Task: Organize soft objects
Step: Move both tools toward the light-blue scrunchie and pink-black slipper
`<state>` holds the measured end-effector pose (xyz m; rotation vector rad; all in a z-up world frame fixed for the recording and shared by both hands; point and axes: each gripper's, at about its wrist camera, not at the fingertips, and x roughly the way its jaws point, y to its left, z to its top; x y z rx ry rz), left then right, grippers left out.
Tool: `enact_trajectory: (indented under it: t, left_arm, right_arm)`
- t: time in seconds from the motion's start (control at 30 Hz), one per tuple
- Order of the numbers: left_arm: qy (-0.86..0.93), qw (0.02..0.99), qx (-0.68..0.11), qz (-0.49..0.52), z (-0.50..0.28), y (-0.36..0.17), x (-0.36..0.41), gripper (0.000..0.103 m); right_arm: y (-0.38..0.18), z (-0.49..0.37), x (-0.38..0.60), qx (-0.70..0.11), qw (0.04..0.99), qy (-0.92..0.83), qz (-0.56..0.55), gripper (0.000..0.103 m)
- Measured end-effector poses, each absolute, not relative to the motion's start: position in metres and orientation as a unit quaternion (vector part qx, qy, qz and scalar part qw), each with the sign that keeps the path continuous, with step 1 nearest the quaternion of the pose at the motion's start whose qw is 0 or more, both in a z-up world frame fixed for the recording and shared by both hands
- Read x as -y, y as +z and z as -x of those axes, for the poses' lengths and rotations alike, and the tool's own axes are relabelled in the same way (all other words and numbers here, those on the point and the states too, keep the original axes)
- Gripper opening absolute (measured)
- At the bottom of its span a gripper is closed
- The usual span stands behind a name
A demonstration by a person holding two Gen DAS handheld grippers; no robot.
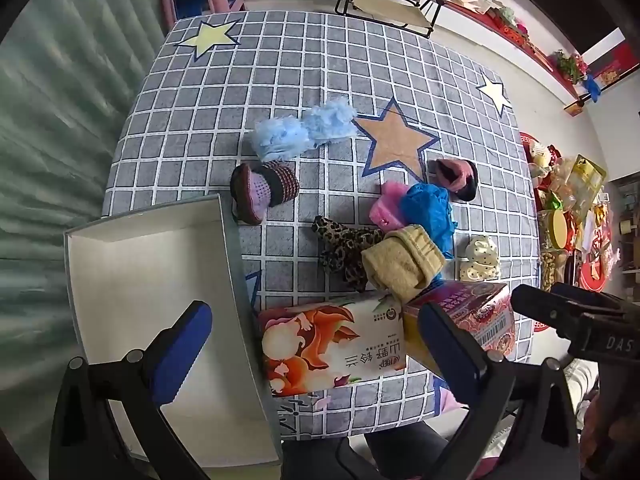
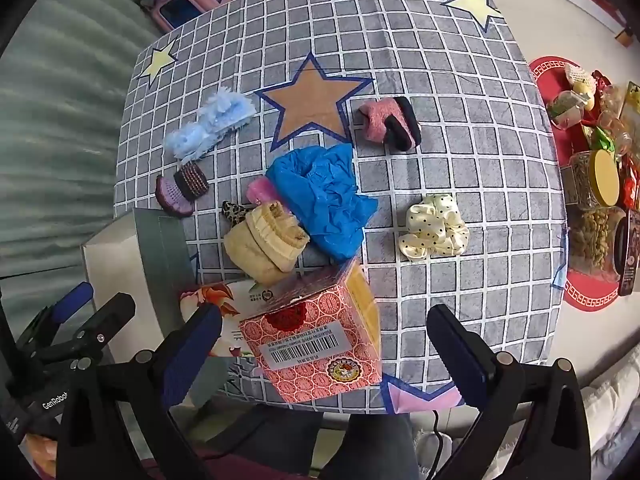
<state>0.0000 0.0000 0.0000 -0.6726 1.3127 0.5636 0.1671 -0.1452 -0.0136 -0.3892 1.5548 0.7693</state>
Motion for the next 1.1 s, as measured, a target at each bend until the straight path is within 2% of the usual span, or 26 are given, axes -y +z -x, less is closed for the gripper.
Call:
enact_trajectory:
  t: [1.1]
  left_arm:
    - [0.265, 0.697, -0.600, 0.289, -0.006, -0.008, -0.005, 0.103]
  right_arm:
    - [-0.023, -0.178, 0.139, -0.680, 0.628, 0.332, 0.181, 0.103]
